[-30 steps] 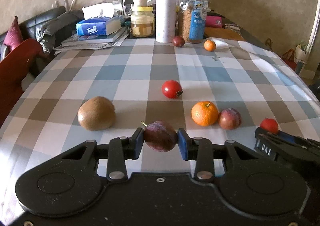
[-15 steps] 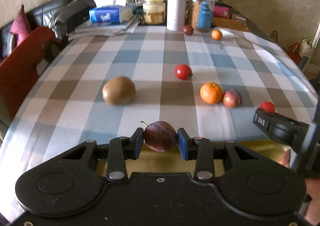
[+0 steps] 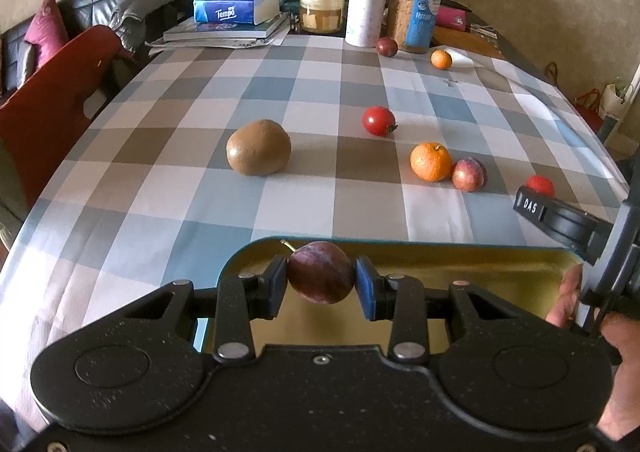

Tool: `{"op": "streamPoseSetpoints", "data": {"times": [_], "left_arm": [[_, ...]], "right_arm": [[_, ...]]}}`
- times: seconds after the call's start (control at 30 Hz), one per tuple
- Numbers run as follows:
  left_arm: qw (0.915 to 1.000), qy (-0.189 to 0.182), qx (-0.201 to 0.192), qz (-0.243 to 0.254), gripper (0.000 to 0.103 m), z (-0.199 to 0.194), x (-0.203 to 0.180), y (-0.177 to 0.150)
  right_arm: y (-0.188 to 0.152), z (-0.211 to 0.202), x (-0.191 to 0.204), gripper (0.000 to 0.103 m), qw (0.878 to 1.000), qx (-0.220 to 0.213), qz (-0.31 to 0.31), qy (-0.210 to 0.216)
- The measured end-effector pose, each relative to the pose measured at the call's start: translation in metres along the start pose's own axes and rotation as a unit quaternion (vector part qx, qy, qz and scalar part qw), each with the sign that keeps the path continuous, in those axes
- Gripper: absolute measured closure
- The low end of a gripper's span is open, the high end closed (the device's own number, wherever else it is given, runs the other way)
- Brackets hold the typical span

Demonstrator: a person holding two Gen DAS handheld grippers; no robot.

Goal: Organize fruits
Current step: 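Carry the plum over the gold tray with the left tool while the right carries the tomato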

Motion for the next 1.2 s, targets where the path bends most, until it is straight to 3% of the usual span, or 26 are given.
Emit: {"op": "streamPoseSetpoints", "data": {"times": [0.57,0.87,1.2], "left_arm": [[0.9999,-0.001,0.010,-0.010,0.057,0.000,0.009,-0.010],[0.9997,-0.001,0.021,-0.009,0.057,0.003,0.010,-0.011],[0.9996,0.007,0.026,-0.012,0.057,0.007,0.013,-0.011]], "right_arm": [[0.019,-0.034,0.002,0.071,0.996,-0.092,-0.007,0.004],[0.021,-0.074,-0.004,0.071,0.995,-0.067,0.019,0.065],[-0.016,-0.112,0.006,0.071,0.989,-0.025,0.011,0.147]]}}
Point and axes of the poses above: each gripper's, at about its wrist camera, not at the fingertips, and z roughly the way its jaws point, x to its left, y to its top, the point moved 9 cm from there along z, roughly the way its jaws point, and after that the axes turned 11 degrees about -z, right-handed, at the moved point
